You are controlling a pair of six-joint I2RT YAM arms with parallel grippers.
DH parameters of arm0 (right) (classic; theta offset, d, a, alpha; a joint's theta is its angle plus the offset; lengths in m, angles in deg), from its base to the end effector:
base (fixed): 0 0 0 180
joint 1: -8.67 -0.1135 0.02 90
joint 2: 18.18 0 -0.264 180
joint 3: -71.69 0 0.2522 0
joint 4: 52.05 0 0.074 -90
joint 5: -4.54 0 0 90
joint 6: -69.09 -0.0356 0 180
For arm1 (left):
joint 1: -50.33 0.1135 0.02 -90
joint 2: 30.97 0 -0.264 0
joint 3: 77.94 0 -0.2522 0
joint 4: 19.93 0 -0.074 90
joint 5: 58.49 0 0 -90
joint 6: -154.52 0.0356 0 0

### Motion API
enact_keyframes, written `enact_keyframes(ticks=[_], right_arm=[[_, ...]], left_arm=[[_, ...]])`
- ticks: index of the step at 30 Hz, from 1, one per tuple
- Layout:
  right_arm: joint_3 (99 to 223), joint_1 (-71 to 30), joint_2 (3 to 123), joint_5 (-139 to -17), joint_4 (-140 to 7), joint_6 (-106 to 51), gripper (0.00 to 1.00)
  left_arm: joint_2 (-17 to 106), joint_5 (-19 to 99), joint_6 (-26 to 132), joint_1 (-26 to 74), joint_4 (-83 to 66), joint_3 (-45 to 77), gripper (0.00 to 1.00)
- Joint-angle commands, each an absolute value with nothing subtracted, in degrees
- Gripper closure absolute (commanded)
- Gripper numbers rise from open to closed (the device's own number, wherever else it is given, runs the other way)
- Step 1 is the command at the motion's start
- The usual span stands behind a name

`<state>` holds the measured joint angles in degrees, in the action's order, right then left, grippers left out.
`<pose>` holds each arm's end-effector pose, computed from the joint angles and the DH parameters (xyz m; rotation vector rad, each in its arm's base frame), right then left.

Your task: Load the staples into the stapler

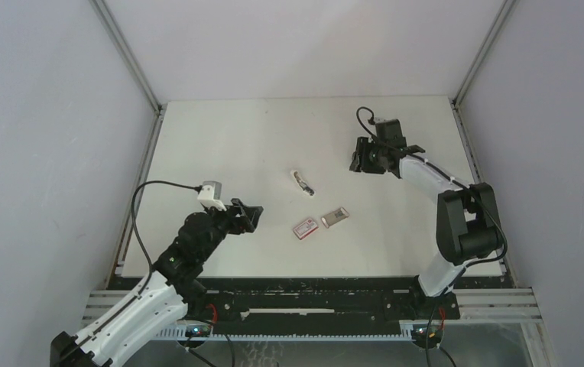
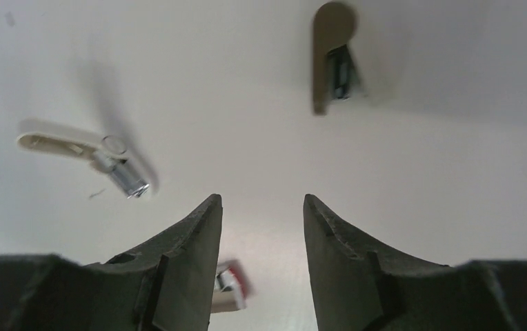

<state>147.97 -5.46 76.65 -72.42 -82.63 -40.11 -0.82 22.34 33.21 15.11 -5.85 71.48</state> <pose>0.3398 0.0938 0.2141 0.0042 2.4714 0.5342 0.1258 -0.0819 0.2222 -0.0536 1.8581 -0.6756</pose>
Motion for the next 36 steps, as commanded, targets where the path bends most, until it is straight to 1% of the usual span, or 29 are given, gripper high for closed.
enact_keyframes(ticks=[1, 4, 10, 15, 23, 32, 36], right_arm=[[155.6, -5.0, 79.7, -85.3, -90.8, -32.4, 0.53], [160.3, -4.5, 82.5, -88.3, -92.4, -30.8, 0.51], [167.4, -2.6, 89.2, -88.6, -94.7, -27.5, 0.5], [171.5, -2.5, 93.9, -87.1, -97.2, -23.8, 0.53], [173.9, -1.4, 96.5, -85.9, -99.8, -20.4, 0.6], [177.7, -1.3, 100.3, -82.6, -103.2, -15.7, 0.61], [179.5, -1.4, 102.0, -82.5, -104.4, -14.5, 0.64]], left_arm=[[-0.3, 19.9, 35.3, 15.4, -6.1, 68.8, 0.18], [0.2, 20.1, 34.3, 15.4, -6.6, 69.4, 0.17], [0.9, 20.7, 33.5, 15.4, -7.7, 69.6, 0.17], [1.0, 20.4, 33.7, 15.4, -7.3, 69.6, 0.17], [1.0, 20.1, 33.6, 15.4, -6.9, 69.9, 0.17], [1.3, 19.2, 33.8, 15.4, -6.5, 69.3, 0.17], [1.4, 19.5, 34.5, 15.4, -6.5, 69.1, 0.17]])
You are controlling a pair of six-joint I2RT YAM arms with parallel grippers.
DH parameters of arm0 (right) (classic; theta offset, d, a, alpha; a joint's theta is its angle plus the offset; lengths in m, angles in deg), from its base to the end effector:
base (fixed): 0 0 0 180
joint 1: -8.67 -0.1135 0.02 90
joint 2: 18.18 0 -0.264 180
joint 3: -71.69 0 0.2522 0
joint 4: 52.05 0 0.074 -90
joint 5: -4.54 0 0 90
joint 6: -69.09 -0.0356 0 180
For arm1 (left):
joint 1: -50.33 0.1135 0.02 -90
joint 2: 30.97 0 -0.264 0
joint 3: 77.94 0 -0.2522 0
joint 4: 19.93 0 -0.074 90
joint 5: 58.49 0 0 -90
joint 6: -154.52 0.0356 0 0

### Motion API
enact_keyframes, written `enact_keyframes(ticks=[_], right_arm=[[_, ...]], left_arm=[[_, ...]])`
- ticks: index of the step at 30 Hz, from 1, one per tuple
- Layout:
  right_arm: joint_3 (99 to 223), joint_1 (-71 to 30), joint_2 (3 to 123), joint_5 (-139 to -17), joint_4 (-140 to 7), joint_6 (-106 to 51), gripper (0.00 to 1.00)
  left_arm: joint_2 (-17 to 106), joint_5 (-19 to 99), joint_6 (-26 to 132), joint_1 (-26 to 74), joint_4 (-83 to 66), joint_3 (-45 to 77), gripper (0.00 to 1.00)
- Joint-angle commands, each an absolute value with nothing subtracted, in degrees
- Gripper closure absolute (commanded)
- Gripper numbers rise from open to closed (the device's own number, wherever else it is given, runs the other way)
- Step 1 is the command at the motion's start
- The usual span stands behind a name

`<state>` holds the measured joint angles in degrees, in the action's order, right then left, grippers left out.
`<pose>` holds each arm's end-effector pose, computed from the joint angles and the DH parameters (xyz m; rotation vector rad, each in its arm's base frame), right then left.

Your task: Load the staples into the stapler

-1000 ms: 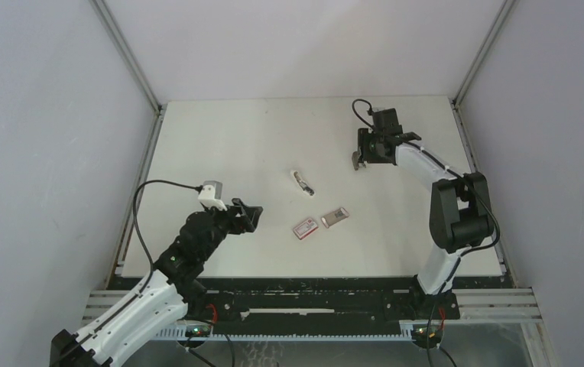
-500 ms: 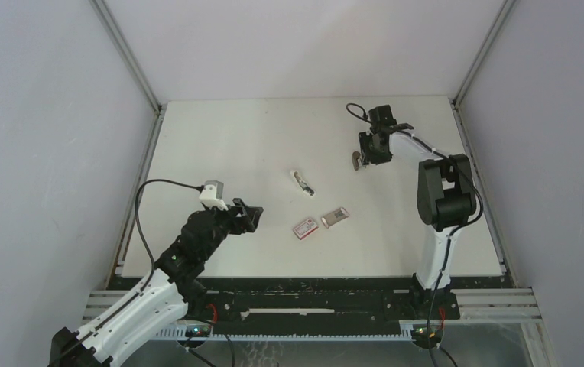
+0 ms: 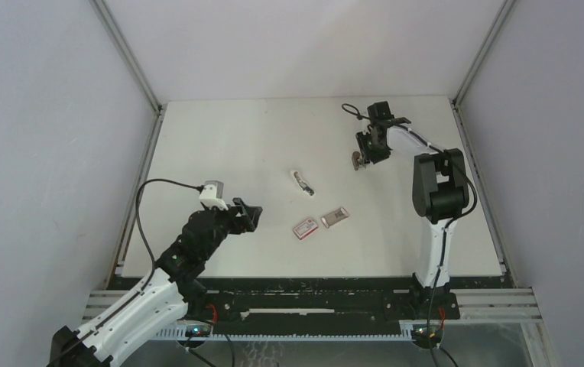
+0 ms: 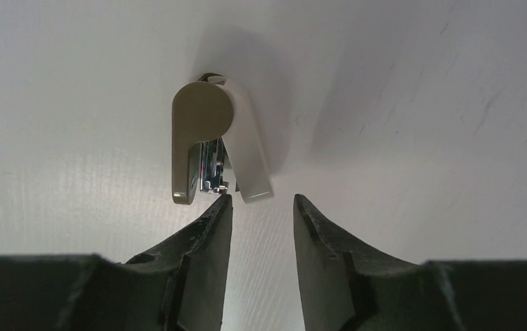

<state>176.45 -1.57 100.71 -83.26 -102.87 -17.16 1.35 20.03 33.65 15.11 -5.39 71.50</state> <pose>0.4313 0.0793 0.1838 -0.3410 2.6844 0.0859 0.1295 -0.0827 0.2163 -0.0705 1.8936 -0.6130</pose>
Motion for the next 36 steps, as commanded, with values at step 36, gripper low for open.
enact_keyframes(ticks=[36], right_arm=[[157.0, -13.3, 69.7, -70.4, -105.6, -35.4, 0.95]], left_arm=[[38.4, 29.2, 38.9, -0.7, -26.3, 46.9, 0.25]])
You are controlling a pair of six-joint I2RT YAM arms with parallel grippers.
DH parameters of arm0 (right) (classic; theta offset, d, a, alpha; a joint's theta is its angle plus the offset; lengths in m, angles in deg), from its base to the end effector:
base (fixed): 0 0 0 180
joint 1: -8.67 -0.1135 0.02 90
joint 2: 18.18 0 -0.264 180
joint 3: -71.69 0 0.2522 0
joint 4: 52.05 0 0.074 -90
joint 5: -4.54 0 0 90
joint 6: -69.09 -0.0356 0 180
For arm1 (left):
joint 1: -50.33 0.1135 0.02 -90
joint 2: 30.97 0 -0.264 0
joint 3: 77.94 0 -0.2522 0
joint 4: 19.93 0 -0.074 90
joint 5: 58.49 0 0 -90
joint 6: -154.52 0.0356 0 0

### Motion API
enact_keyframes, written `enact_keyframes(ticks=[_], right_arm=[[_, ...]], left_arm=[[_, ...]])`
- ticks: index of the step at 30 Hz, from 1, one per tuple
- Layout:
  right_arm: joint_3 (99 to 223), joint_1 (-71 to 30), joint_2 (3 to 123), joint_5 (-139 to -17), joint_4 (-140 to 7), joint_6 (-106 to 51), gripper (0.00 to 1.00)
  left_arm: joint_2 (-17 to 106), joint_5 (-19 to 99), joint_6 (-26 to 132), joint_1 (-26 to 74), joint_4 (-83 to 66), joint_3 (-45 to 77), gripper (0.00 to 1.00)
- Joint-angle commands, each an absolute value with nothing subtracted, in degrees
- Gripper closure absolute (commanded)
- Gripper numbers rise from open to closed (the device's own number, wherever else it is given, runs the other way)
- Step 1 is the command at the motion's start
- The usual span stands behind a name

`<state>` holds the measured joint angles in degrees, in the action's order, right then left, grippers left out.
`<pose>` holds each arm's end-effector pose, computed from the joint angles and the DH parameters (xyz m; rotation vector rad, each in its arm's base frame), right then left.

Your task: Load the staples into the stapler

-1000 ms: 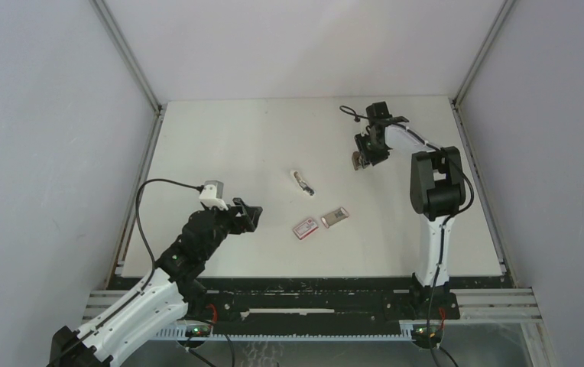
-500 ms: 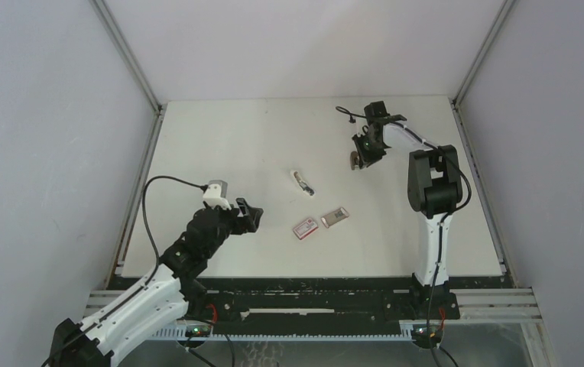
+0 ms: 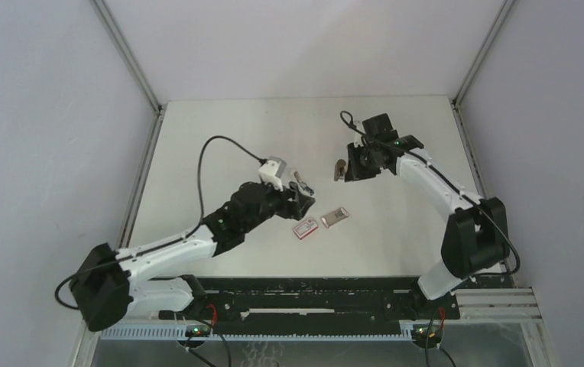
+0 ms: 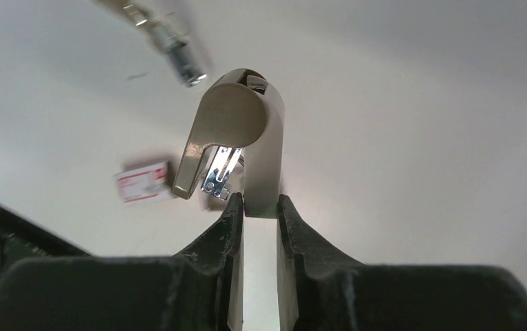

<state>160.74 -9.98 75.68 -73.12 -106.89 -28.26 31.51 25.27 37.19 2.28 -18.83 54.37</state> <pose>0.3235 0.1172 0.2619 -0.3369 2.6191 0.4391 0.1680 -0.1812 0.2533 0.2682 1.9078 -0.8056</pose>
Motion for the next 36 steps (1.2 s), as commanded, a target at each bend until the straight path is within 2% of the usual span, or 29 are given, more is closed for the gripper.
enact_keyframes(ticks=[1, 8, 16, 30, 36], right_arm=[[156.4, -14.2, 68.2, -70.0, -105.5, -36.0, 0.95], [153.0, -18.7, 61.5, -70.0, -106.3, -38.7, 0.94], [153.0, -20.6, 60.8, -70.5, -106.1, -39.1, 0.94], [153.0, -23.0, 61.2, -73.5, -107.5, -38.6, 0.94], [153.0, -23.2, 61.4, -76.3, -108.7, -37.9, 0.94]], left_arm=[[40.3, 30.0, 39.0, -1.4, -26.5, 45.2, 0.25], [49.7, 32.5, 38.3, -2.0, -24.3, 37.9, 0.26], [53.9, 30.7, 40.1, -2.6, -18.9, 34.2, 0.31], [54.4, 23.7, 45.4, -4.3, -12.9, 31.7, 0.63], [55.4, 24.4, 46.2, -4.6, -10.5, 30.5, 0.82]])
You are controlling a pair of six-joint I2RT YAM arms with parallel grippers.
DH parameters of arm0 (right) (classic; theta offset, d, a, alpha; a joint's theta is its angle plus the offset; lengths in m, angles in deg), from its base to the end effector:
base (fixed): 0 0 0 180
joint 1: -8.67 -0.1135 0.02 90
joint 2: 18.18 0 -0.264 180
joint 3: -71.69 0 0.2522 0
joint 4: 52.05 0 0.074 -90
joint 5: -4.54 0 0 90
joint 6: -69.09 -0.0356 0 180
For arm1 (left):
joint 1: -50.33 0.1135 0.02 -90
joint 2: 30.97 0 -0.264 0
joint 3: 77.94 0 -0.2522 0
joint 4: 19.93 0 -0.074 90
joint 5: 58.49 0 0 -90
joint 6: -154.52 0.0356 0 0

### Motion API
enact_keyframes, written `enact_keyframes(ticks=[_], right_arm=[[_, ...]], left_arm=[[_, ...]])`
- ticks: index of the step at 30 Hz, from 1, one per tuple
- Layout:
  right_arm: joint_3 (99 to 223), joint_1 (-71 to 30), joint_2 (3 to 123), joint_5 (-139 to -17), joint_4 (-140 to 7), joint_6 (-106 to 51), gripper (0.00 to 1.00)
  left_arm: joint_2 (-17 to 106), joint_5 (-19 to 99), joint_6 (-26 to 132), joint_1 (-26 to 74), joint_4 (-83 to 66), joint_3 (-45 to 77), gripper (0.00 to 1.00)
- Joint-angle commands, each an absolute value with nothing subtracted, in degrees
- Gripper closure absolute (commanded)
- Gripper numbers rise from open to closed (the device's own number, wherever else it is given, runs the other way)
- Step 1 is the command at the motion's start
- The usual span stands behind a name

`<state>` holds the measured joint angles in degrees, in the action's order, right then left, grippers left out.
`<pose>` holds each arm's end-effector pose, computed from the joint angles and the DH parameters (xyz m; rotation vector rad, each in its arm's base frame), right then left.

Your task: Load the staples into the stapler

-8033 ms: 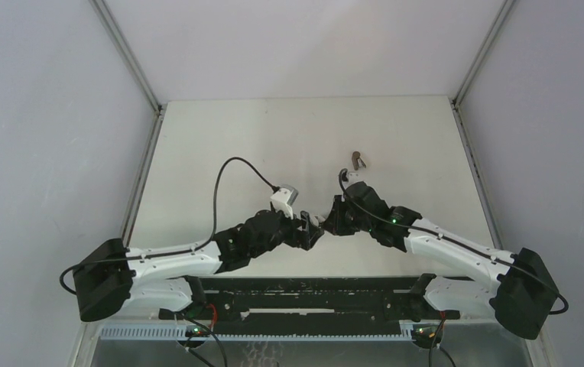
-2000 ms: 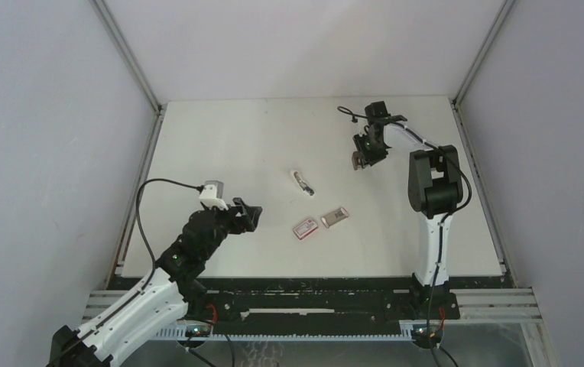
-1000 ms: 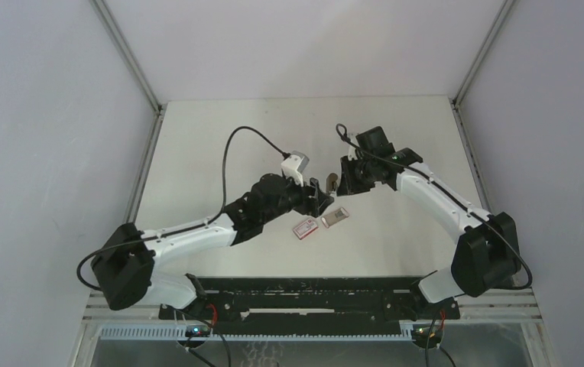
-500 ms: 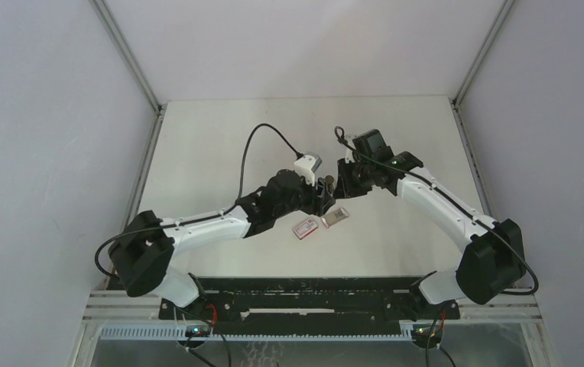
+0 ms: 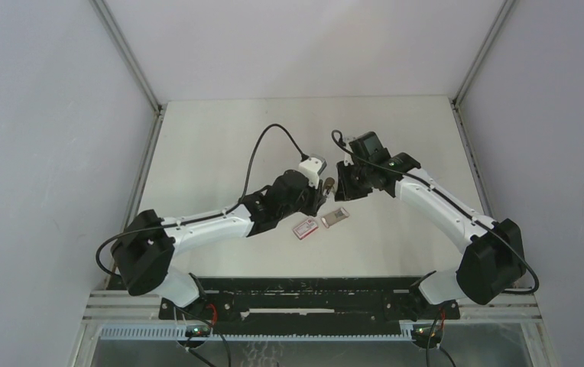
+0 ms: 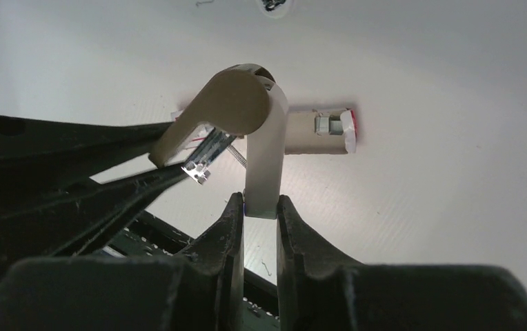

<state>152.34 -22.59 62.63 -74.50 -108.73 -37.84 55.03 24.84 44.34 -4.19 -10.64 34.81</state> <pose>0.2441 0.1561 0.2822 -0.4035 2.6059 0.5512 0.1989 -0.2720 0.2444 0.5568 2.0542 -0.6762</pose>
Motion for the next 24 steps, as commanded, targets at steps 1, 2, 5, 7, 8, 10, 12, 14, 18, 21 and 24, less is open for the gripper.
enact_keyframes(ticks=[1, 2, 5, 7, 8, 10, 12, 14, 18, 21, 24], right_arm=[[153.0, -23.2, 61.4, -76.8, -109.0, -37.9, 0.94], [153.0, -23.2, 61.4, -77.2, -109.1, -37.9, 0.94], [153.0, -23.2, 61.9, -78.8, -109.7, -37.8, 0.94], [153.0, -23.3, 62.0, -80.0, -110.2, -37.7, 0.92], [153.0, -23.2, 62.1, -80.5, -110.4, -37.4, 0.91], [153.0, -23.2, 62.5, -81.5, -110.7, -37.1, 0.9], [153.0, -23.2, 63.1, -82.5, -111.0, -36.9, 0.88], [153.0, -23.2, 63.8, -83.9, -111.1, -36.7, 0.86], [153.0, -23.2, 64.9, -84.8, -110.9, -36.7, 0.77], [153.0, -23.1, 66.0, -84.6, -110.1, -36.5, 0.74], [153.0, -23.1, 67.0, -84.8, -109.9, -36.5, 0.73]], left_arm=[[55.6, 24.4, 46.3, -4.6, -10.2, 30.3, 0.84], [55.5, 24.5, 46.3, -4.6, -10.0, 30.2, 0.87], [55.2, 25.4, 46.1, -4.7, -9.9, 31.0, 0.95], [54.7, 26.8, 45.8, -4.7, -9.9, 32.0, 0.99], [54.3, 27.7, 45.5, -4.7, -9.9, 32.8, 1.0], [53.5, 30.0, 44.7, -4.7, -10.6, 34.7, 1.0], [52.4, 32.5, 43.4, -4.7, -12.0, 36.9, 1.0], [50.9, 34.3, 41.6, -4.6, -13.2, 39.3, 1.0], [47.7, 36.2, 38.7, -4.6, -14.1, 43.4, 1.0], [44.8, 38.5, 36.7, -4.4, -15.4, 46.1, 1.0], [41.3, 41.3, 34.1, -4.0, -16.7, 48.5, 1.0]])
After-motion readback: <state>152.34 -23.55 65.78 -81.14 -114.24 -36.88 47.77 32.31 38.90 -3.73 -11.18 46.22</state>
